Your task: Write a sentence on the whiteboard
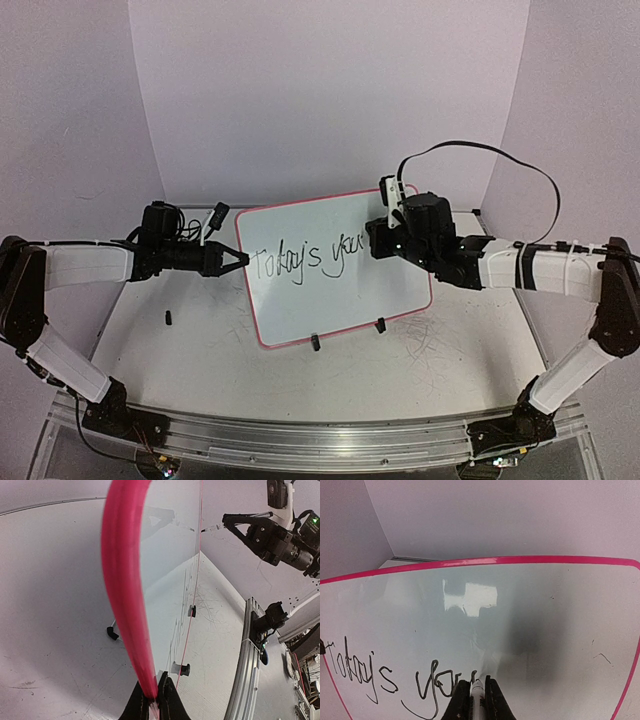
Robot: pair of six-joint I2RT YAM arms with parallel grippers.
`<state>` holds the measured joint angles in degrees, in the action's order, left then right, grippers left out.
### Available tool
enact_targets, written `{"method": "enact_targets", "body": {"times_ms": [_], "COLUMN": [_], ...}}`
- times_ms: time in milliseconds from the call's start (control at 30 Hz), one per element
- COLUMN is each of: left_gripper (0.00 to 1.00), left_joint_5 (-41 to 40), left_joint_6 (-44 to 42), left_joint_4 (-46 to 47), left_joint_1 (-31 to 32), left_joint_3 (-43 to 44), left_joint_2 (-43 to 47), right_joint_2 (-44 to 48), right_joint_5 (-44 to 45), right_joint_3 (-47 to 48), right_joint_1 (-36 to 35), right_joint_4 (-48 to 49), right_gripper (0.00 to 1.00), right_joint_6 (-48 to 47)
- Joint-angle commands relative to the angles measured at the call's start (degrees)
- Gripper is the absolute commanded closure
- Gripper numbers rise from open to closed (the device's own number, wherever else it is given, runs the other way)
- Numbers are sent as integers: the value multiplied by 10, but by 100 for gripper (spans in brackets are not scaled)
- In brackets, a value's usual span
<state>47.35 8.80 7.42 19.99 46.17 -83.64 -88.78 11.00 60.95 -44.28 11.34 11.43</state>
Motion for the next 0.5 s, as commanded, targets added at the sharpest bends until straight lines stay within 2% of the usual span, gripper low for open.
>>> {"method": "enact_targets", "body": {"times_ms": [0,467], "left_gripper": [100,100], "left_joint_5": [-96,-94], "left_joint_6": [-38,-39], "left_joint_4": [-30,-31], "left_joint_1": [1,1], "left_joint_3": [9,11], "left_joint_2": [-11,-13], "right_joint_2": [-8,-17], "right_joint_5": [14,23], "right_joint_3": [31,17], "right_joint_1": [5,8], "right_joint_4": [19,17], "right_gripper": [100,100], "right_joint_6": [-7,0]}}
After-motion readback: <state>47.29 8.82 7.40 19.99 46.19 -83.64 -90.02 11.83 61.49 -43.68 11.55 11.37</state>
